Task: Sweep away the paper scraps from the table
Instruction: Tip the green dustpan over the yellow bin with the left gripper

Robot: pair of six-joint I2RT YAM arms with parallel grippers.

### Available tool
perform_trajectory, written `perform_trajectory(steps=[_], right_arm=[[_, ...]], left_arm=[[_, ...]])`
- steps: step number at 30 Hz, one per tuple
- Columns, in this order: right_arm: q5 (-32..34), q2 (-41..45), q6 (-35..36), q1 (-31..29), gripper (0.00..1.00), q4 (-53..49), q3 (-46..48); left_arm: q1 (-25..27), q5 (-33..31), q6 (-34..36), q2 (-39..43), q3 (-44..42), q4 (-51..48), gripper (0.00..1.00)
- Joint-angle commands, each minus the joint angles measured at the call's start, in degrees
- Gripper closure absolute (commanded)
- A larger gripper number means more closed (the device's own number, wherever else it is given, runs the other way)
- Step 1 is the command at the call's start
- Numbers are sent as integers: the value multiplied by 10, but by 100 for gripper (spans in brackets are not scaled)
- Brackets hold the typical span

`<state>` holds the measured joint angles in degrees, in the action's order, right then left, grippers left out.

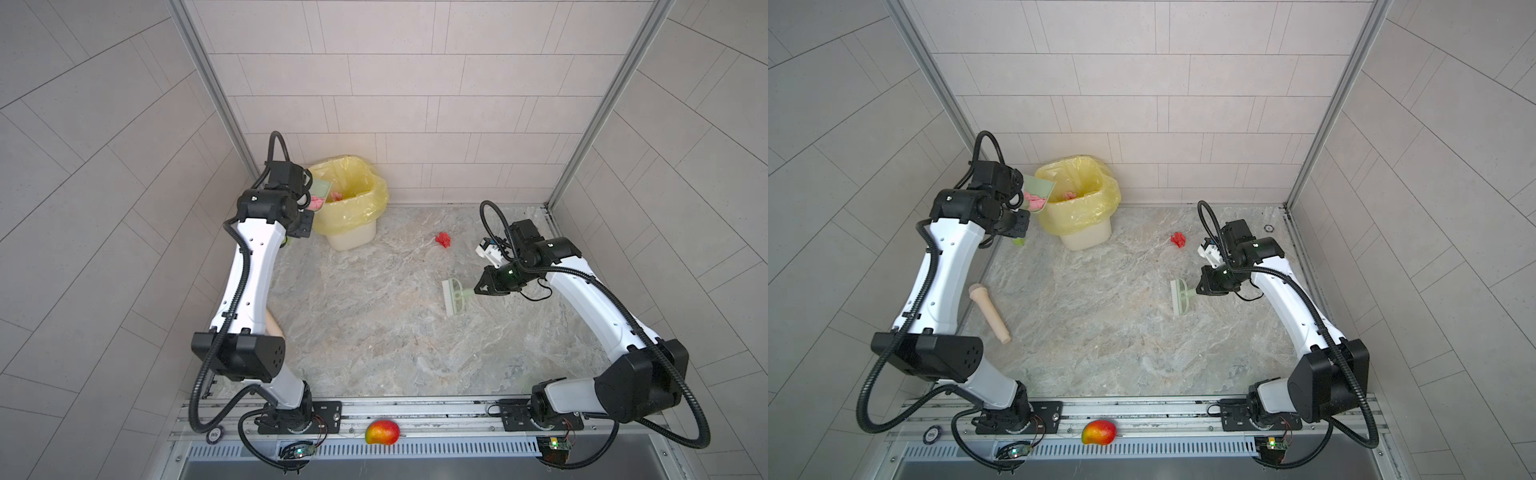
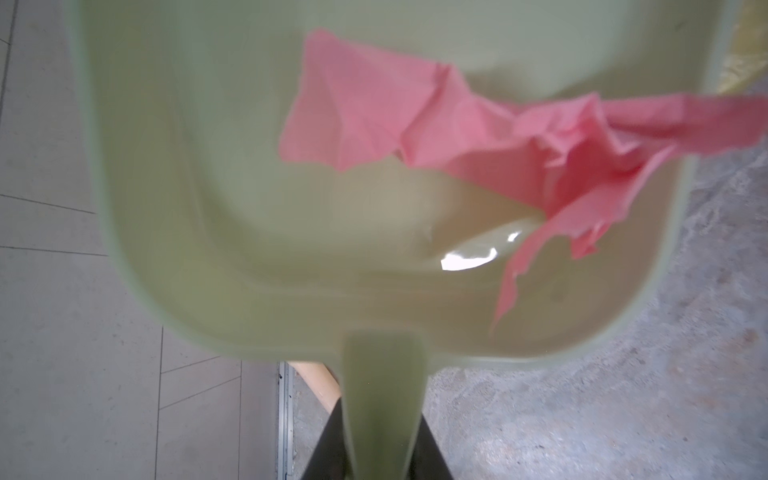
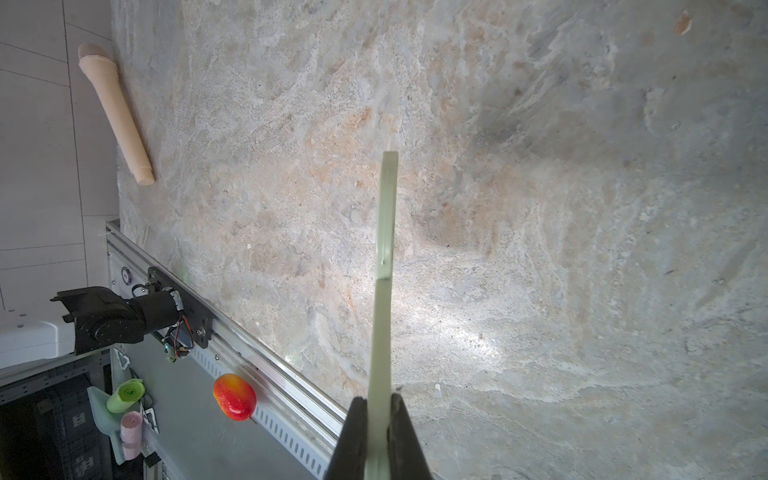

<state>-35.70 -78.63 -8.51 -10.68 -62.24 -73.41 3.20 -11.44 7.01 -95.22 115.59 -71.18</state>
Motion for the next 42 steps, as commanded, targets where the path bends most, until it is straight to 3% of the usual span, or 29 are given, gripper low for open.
perform_trajectory(steps=[1,8,12,25,42], right_arm=[[-7,9,20,7,100,-18,-3],[-9,1,35,18,100,-35,-13],[-8,1,40,22,100,-44,-15],[-5,-14,53,26,100,-82,-49],[-5,-21,71,27,100,-97,-65]], left_arm=[[-2,-55,19,-43,66,-37,100],[2,-97,31,-162,233,-87,100],[14,-139,53,-201,269,-84,100],[51,-280,127,-235,261,-44,100],[112,-461,338,-219,171,140,100]])
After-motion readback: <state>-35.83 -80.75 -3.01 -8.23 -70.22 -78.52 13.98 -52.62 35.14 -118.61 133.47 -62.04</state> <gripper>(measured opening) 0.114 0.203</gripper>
